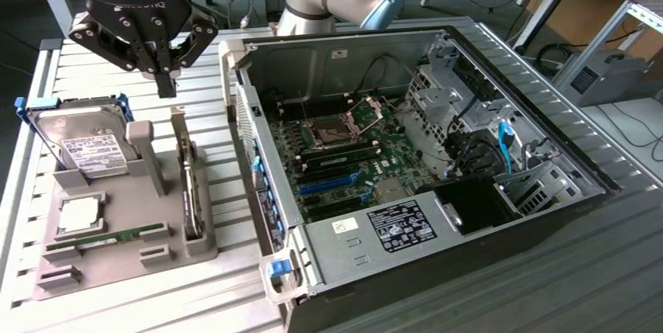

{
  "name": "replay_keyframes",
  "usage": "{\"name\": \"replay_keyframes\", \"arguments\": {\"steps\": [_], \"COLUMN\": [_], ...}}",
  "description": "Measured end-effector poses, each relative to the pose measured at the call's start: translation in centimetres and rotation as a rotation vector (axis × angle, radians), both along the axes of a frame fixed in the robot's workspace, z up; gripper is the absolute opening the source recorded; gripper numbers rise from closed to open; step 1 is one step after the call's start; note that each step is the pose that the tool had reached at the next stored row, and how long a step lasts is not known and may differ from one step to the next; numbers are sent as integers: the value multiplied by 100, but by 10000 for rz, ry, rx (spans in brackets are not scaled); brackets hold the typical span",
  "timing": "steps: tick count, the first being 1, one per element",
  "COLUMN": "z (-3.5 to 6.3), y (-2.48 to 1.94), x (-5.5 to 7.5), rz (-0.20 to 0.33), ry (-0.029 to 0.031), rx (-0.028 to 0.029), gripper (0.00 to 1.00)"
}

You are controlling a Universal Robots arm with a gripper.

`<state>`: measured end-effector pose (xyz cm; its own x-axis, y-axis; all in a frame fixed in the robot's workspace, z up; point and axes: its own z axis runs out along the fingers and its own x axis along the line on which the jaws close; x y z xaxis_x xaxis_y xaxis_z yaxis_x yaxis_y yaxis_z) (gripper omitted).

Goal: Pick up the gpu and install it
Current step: 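Reach for the gpu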

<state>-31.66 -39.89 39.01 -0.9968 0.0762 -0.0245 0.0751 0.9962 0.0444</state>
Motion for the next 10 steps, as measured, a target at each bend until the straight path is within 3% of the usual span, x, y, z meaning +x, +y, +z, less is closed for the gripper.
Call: {"name": "replay_keyframes", "arguments": {"steps": [5,10], "z": [0,0], "y": [-3,-58], "x": [-1,-6], "rz": [1,24], "ry": [1,0], "rx": [0,0], "gripper": [11,11]}}
